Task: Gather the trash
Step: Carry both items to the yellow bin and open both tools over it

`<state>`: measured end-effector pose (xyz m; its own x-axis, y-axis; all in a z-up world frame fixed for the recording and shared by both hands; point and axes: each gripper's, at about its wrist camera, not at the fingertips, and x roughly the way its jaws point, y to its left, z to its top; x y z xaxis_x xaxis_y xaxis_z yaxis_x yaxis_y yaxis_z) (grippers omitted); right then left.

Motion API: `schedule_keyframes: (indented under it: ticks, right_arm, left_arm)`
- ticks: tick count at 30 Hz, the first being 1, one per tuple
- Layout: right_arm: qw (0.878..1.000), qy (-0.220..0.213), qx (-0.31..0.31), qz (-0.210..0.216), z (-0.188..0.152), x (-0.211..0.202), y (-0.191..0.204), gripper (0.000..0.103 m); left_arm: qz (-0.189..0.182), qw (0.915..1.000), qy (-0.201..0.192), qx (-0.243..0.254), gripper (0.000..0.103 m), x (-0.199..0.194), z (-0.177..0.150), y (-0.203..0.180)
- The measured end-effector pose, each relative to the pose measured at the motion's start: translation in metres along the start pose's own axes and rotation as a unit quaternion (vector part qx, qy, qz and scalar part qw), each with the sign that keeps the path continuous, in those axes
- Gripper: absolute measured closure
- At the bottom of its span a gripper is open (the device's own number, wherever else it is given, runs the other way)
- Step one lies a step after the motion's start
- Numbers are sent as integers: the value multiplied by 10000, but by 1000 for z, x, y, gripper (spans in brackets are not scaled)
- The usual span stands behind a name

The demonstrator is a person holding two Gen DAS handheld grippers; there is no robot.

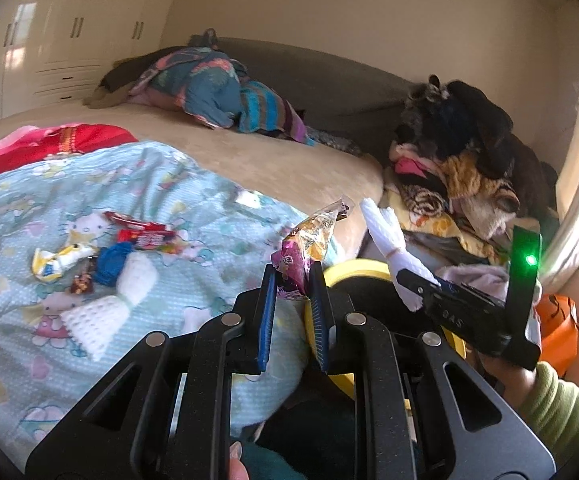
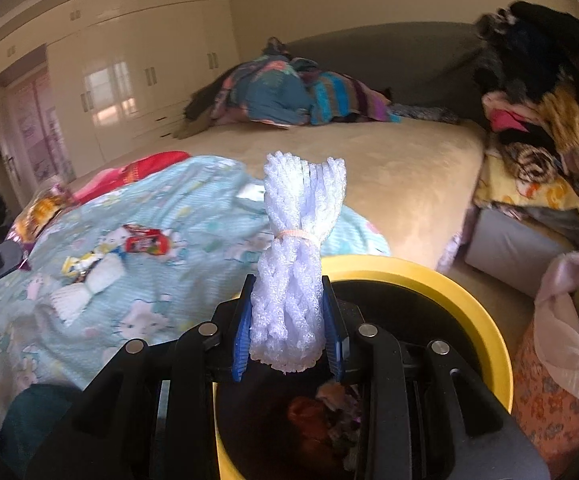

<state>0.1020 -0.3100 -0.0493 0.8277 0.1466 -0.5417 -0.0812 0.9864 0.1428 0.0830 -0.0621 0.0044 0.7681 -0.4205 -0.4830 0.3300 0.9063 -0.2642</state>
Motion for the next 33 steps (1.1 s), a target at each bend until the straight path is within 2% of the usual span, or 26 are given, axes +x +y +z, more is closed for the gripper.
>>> schedule_keyframes:
  ticks: [12,18,21,24,25,27,28,30,32,33]
  right_arm:
    - [9991,294,295,-49,-23,7,-58,74]
    - [9987,431,-218,190,-31,7,-62,74]
    - [9977,587,-227,252,-36,11,-66,73]
    - [9960,843,-263,162,-40,18,-68,71]
    - [9957,872,-293,74,-41,19,-68,67]
    - [9958,865,-283,-1,-40,20,-67,60]
    - [9960,838,-287,-66,-38,19,-67,52]
    - [9964,760,-307,-204,-35,17,-66,41]
    - [9969,688,-300,-224,-31,14,-65,40]
    - [9970,659,-304,-258,-30,13,-65,35]
  left_arm:
    - [-237,9966,562,556,91,43,-20,-45]
    - [-379,9917,959,764,91,73,-31,-67]
    - [-399,9894,1128,818,91,88,-35,-75]
    - [-353,9878,1203,924,91,100,-36,-81]
    - [-341,9873,1222,956,90,104,-37,-83]
    - [-308,9870,1232,986,78,109,-36,-85]
    - [-270,9873,1222,975,61,111,-35,-86]
    - [-266,9889,1182,860,49,112,-33,-83]
    - [-272,9906,1111,749,40,109,-30,-79]
    - [-227,9923,1020,664,29,105,-28,-75]
